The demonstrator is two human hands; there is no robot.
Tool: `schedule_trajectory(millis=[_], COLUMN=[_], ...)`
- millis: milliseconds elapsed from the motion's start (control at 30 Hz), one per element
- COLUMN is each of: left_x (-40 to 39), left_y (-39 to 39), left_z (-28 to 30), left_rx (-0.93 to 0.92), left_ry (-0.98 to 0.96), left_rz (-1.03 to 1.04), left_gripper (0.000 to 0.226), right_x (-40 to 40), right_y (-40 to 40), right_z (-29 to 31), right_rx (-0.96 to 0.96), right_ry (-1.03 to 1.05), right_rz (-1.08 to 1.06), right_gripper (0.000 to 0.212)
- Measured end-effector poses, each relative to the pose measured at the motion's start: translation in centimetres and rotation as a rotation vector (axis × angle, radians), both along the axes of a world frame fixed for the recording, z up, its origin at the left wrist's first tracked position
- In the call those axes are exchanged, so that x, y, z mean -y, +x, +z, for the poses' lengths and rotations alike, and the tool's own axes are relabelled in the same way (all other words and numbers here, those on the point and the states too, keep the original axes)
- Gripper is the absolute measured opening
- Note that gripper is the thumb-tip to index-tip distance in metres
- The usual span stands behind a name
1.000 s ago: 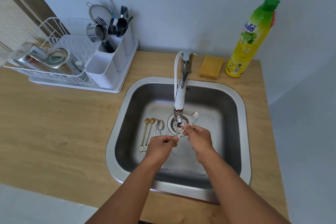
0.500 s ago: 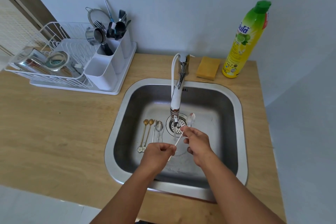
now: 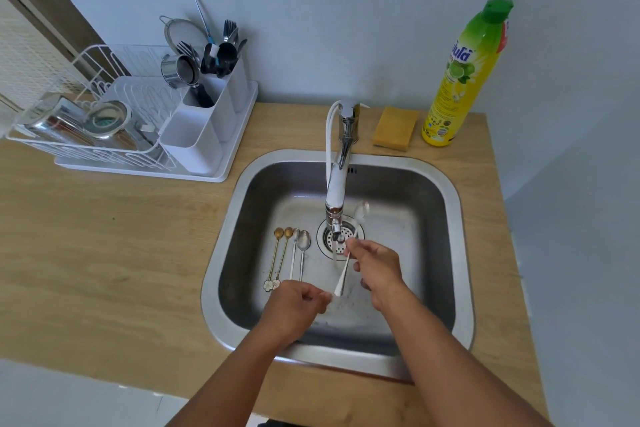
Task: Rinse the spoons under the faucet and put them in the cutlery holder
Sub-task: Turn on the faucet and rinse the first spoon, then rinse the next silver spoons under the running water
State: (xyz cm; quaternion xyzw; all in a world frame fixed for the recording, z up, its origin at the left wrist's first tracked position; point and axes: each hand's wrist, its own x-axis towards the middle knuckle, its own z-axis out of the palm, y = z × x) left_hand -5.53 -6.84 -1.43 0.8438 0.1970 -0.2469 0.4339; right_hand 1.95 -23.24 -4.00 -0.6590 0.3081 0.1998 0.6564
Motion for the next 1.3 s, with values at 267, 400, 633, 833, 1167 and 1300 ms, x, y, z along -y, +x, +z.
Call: schedule_trajectory(millis=[267, 400, 633, 833, 1167, 1300], left_x=[-2.0, -2.1, -1.8, -1.5, -0.7, 0.3], left_y=[4.6, 5.9, 6.5, 6.7, 6.1, 4.9], left_z=[-3.3, -4.9, -6.6, -7.4, -6.0, -3.7], left_rx=[-0.056, -0.105, -0.118, -0.173, -0.355, -0.366], left_ry=[0.29, 0.435, 0.518, 0.437, -0.051, -0.261], left_rz=[0.038, -0.014, -0.05, 0.055, 0.171, 0.142], left_gripper=[0.01, 0.019, 0.03, 0.028, 0.027, 0.024], right_x=[4.2, 4.0, 3.0, 2.4, 0.7, -0.2], right_y=[-0.1, -0.8, -1.0, -0.9, -0.2, 1.3], right_z=[-3.5, -5.4, -6.7, -6.1, -3.8, -1.9], right_rx=[-0.024, -0.083, -0.138, -0.107, 0.023, -0.144], right_ry=[-0.404, -0.459, -0.603, -0.736, -0.503, -0.167], right_rz=[0.074, 0.103, 0.225, 0.322, 0.409, 0.559], right_gripper=[0.018, 0.022, 0.022, 0.023, 0.018, 0.019])
